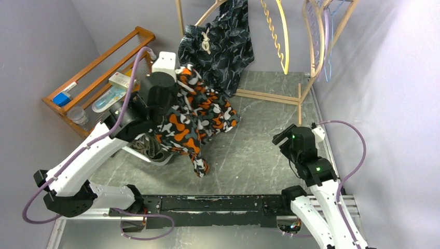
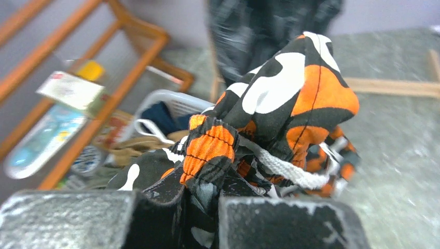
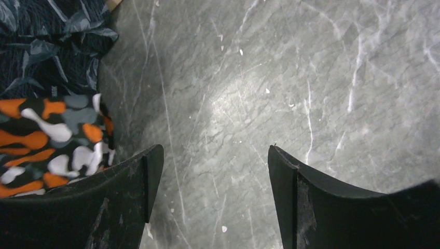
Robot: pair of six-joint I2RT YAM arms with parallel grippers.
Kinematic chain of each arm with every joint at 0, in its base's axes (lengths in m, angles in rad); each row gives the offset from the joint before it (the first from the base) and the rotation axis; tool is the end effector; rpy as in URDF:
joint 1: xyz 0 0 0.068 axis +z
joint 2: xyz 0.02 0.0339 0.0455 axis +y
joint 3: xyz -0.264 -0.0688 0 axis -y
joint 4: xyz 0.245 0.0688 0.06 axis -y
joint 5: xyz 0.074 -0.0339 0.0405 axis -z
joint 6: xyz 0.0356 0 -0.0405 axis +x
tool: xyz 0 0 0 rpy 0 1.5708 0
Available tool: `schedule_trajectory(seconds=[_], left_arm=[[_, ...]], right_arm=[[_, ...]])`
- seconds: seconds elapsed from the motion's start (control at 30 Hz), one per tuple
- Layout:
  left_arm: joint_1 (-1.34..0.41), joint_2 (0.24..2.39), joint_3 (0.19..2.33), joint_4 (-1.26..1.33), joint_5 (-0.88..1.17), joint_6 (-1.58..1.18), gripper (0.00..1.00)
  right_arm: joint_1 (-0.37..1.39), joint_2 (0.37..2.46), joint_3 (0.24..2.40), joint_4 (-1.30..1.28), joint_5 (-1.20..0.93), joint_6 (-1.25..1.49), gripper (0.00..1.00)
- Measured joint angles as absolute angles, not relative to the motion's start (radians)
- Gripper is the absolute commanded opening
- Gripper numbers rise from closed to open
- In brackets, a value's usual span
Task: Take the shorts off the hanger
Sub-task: Pick up the shorts at the center of the board, then place the shorts in the basket.
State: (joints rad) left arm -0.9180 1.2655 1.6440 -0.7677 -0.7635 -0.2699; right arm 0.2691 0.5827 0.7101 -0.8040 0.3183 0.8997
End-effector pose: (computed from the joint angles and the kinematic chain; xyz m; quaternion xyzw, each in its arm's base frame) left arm 0.1644 -0.1744 0.4737 0.0487 0.7967 -0.0329 0.6015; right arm 0.1177 0.0209 0.2819 0.3412 0.8252 0.1163 0.4349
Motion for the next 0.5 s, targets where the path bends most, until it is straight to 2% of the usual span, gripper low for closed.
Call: schedule_trajectory(seconds=[0.5], left_arm=[[-0.336,1.343,1.846,-0.772,-0.855,-0.061,0.07]], right_arm=[[0.269,0.656,0.674,-0.766,0.225,0.923,0.77]])
